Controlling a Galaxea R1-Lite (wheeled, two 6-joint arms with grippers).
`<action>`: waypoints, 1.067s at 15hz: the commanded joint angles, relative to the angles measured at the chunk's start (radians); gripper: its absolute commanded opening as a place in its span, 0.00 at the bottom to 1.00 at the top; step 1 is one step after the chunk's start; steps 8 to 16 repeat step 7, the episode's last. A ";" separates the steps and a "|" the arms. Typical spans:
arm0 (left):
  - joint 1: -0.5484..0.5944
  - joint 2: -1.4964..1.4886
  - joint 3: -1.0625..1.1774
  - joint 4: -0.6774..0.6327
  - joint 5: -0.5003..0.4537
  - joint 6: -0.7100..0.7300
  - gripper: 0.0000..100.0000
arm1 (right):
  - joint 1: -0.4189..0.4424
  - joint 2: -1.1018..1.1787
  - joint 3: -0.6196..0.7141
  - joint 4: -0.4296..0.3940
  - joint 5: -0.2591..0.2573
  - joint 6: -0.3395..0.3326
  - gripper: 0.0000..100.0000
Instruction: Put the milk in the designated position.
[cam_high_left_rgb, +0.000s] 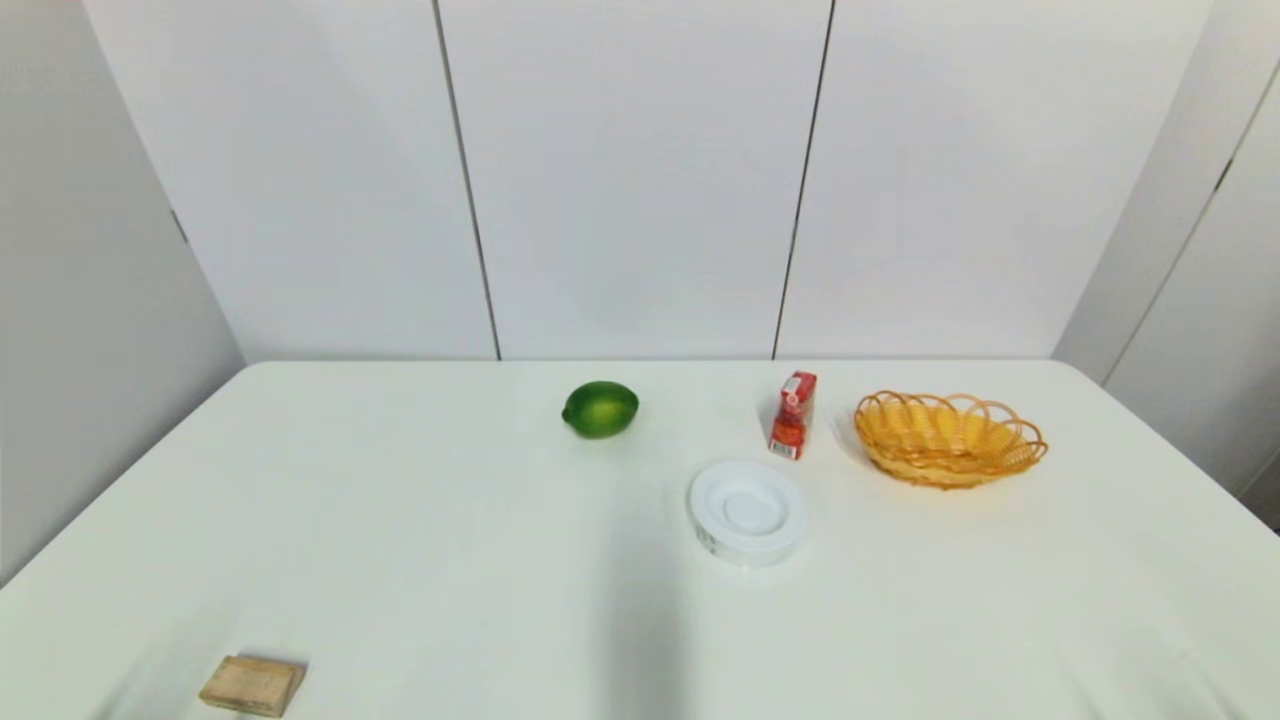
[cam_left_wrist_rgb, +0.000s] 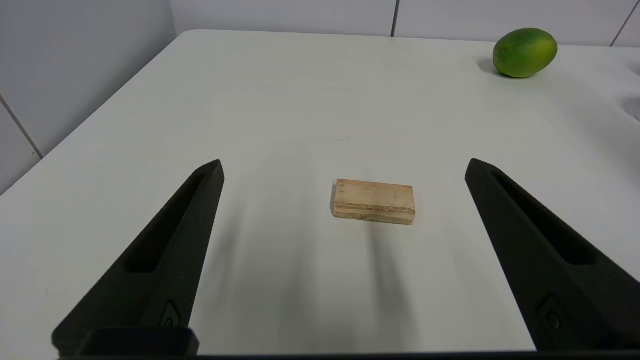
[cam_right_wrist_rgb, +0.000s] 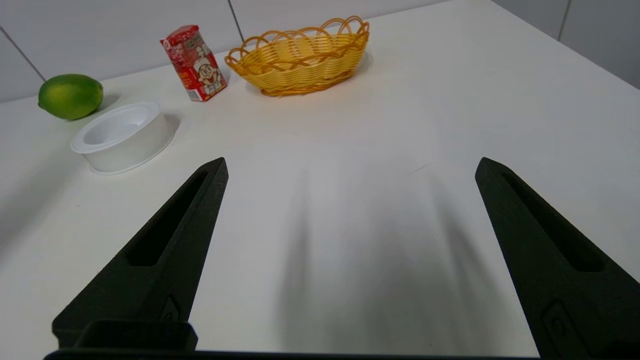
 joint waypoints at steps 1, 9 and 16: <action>0.000 0.001 0.000 0.000 0.000 0.000 1.00 | 0.000 0.001 0.000 0.003 0.002 -0.007 1.00; 0.000 0.000 0.000 0.000 0.000 0.000 1.00 | 0.000 0.001 0.000 0.003 0.000 -0.007 1.00; 0.000 0.000 0.000 0.000 0.000 0.000 1.00 | 0.000 0.001 0.000 0.003 0.000 -0.007 1.00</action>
